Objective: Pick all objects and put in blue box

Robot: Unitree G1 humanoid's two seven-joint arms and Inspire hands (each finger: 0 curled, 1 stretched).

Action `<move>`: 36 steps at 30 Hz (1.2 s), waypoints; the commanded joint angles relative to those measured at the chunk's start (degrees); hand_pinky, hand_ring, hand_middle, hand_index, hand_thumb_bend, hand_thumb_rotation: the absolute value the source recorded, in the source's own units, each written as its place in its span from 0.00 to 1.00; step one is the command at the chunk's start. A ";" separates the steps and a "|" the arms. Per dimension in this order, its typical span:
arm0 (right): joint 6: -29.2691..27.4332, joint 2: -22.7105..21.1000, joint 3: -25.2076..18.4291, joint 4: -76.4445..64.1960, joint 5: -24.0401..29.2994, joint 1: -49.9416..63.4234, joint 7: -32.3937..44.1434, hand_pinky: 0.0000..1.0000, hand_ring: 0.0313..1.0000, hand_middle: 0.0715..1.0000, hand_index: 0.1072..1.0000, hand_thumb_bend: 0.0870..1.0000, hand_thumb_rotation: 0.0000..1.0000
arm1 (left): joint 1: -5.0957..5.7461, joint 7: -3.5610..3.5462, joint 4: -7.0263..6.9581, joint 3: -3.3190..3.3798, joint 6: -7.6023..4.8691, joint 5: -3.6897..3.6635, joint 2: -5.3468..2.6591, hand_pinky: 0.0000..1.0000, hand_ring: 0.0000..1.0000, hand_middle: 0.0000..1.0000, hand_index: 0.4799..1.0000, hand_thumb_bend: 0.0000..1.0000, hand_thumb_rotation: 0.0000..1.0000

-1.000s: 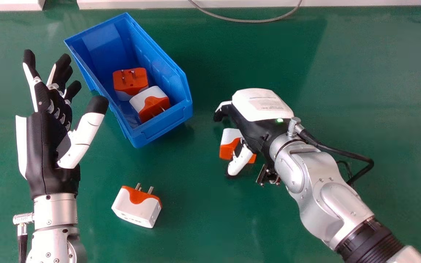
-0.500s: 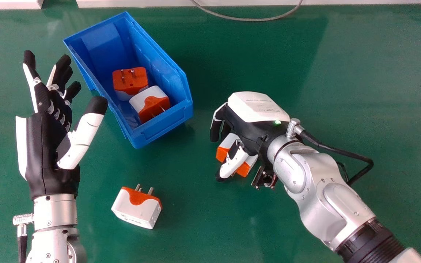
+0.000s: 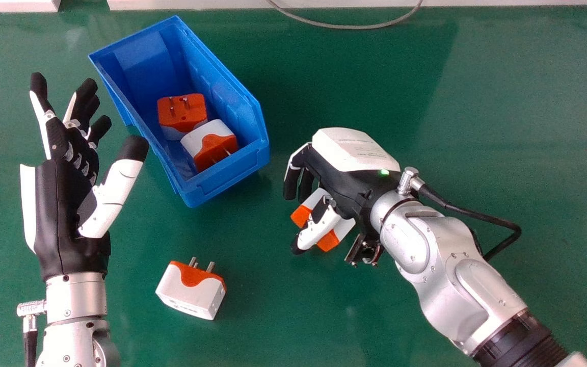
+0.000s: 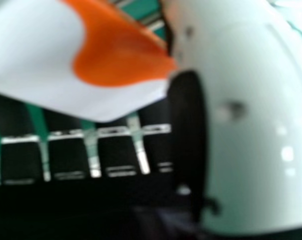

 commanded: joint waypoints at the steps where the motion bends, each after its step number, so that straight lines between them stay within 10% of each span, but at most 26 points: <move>1: -1.02 0.01 -1.18 -3.32 0.27 0.52 -1.63 0.27 0.39 0.44 0.46 0.47 0.00 | 0.38 0.21 -1.06 0.06 -0.73 0.41 0.08 0.90 0.94 0.93 0.84 0.85 0.56; 17: -4.21 -1.35 -5.97 -20.31 1.86 5.92 -4.18 0.21 0.38 0.43 0.45 0.47 0.00 | 0.71 -0.25 -1.46 -0.11 -0.83 -0.15 -0.17 0.90 0.94 0.93 0.85 0.84 0.55; 24: -7.10 -0.19 -7.58 -23.99 2.48 6.45 -7.09 0.27 0.38 0.45 0.44 0.47 0.00 | 0.89 1.28 -1.62 -0.03 -0.93 1.66 0.00 0.89 0.93 0.92 0.84 0.84 0.56; 30: -11.96 2.85 -7.27 -21.08 1.51 1.86 -14.11 0.31 0.40 0.45 0.45 0.46 0.00 | 0.58 0.67 -1.32 -0.05 -0.73 0.61 -0.08 0.89 0.94 0.92 0.83 0.84 0.56; 36: -15.52 7.25 -6.85 -10.70 2.49 -7.13 -17.86 0.34 0.41 0.45 0.46 0.45 0.00 | 0.14 1.53 -1.18 0.13 -0.20 1.56 0.10 0.90 0.94 0.93 0.83 0.86 0.56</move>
